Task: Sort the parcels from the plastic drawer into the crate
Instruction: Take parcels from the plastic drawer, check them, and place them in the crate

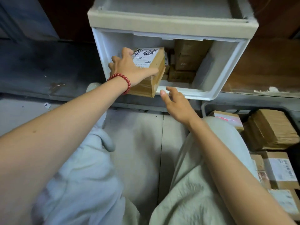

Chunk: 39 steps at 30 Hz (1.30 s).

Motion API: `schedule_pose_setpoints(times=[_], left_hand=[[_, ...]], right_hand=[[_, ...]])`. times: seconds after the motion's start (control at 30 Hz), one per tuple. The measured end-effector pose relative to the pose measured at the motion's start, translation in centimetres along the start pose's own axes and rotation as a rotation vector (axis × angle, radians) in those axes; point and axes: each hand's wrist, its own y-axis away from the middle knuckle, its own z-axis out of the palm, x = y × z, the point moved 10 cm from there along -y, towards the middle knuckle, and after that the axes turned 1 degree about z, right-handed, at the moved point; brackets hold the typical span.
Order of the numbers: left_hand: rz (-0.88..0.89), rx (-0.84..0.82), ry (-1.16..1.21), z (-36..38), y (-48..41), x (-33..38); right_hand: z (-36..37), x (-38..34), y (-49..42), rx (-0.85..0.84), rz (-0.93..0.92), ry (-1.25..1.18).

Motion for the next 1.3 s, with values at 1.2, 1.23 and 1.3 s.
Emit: schedule_pose_setpoints(times=[1.2, 1.23, 1.3], left_hand=[[-0.050, -0.288, 0.279, 5.6, 6.1, -9.3], [-0.059, -0.276, 0.282, 5.7, 6.3, -9.5], [-0.045, -0.233, 0.295, 5.5, 6.5, -9.7]], right_hand=[[3.6, 2.6, -1.3, -0.034, 0.249, -0.749], [3.4, 2.3, -1.3, -0.027, 0.224, -0.734], [3.1, 1.7, -1.2, -0.025, 0.154, -0.682]])
